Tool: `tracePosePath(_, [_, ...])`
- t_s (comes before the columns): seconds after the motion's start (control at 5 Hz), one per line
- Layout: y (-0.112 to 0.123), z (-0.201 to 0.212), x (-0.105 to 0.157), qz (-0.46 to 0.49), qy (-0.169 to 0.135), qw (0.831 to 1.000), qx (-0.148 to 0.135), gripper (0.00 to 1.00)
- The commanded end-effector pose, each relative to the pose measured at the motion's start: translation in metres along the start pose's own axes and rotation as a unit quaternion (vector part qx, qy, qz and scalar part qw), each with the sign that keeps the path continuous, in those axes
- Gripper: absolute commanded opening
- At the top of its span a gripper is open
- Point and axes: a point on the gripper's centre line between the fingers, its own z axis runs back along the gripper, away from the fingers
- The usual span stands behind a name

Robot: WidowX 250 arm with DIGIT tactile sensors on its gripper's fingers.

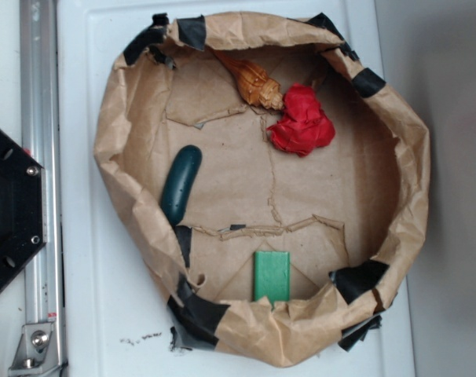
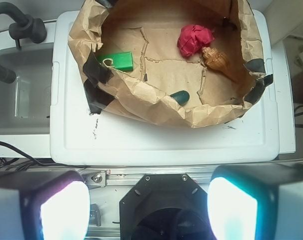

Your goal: Grab the shell.

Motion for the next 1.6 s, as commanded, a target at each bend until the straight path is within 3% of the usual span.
tracePosePath(0.0, [0.000, 0.000, 0.000, 0.000, 0.000, 1.000, 0.000, 1.00])
tracePosePath(0.2, [0.025, -0.037, 0.044, -0.091, -0.033, 0.994, 0.046, 1.00])
tracePosePath(0.6, [0.042, -0.101, 0.112, -0.207, -0.058, 0.974, 0.070, 1.00])
tracePosePath(0.8, [0.042, -0.138, 0.131, -0.237, -0.043, 0.966, 0.099, 1.00])
tracePosePath(1.0, [0.058, -0.173, 0.152, -0.245, -0.033, 0.962, 0.112, 1.00])
tracePosePath(1.4, [0.087, -0.198, 0.142, -0.257, -0.001, 0.956, 0.142, 1.00])
